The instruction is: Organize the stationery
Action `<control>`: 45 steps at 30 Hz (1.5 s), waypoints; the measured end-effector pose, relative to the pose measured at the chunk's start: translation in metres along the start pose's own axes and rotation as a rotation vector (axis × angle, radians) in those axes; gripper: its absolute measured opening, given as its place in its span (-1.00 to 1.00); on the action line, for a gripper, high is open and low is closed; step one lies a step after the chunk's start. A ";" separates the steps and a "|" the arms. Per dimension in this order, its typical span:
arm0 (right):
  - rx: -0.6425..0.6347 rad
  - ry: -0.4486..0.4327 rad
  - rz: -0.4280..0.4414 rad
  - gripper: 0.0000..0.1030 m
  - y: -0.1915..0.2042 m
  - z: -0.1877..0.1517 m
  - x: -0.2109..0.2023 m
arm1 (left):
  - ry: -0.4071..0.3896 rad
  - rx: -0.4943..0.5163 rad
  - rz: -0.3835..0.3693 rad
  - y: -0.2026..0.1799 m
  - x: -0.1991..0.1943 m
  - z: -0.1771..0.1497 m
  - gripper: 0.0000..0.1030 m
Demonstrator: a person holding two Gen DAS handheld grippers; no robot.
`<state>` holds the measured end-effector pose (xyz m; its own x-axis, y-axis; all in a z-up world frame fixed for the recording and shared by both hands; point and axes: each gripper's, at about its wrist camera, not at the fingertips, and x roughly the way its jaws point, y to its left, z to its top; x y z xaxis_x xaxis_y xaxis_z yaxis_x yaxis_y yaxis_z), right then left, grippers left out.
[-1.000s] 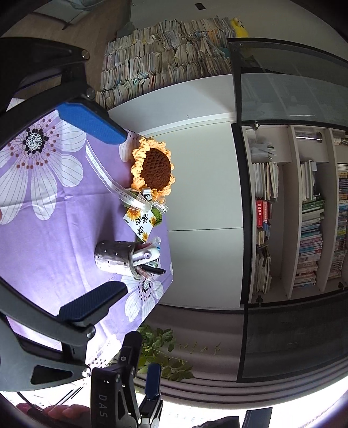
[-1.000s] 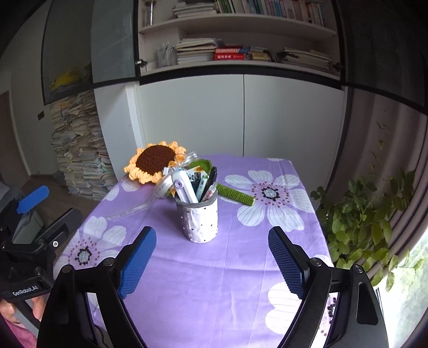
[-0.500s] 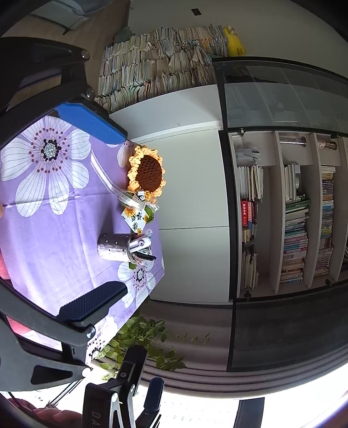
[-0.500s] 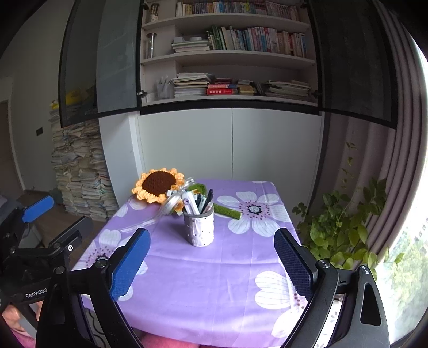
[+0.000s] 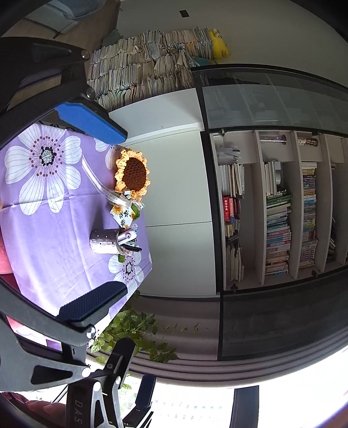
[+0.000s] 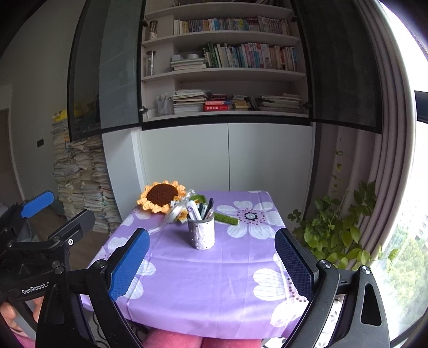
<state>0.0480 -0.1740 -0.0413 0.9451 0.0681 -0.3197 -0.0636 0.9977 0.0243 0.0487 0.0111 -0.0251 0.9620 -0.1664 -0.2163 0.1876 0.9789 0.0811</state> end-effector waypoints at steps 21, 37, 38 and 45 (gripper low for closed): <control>-0.030 -0.015 -0.008 0.85 0.013 0.003 -0.012 | -0.012 -0.025 0.012 0.010 -0.007 0.002 0.98; -0.038 -0.014 -0.009 0.85 0.017 0.003 -0.010 | -0.024 -0.020 0.018 0.011 -0.011 0.001 0.98; -0.038 -0.015 -0.009 0.85 0.017 0.003 -0.010 | -0.023 -0.019 0.018 0.011 -0.010 0.001 0.98; -0.037 -0.014 -0.008 0.85 0.018 0.003 -0.010 | -0.022 -0.018 0.020 0.011 -0.011 0.001 0.98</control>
<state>0.0380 -0.1571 -0.0352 0.9500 0.0600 -0.3063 -0.0674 0.9976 -0.0134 0.0402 0.0239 -0.0206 0.9697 -0.1493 -0.1934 0.1650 0.9839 0.0679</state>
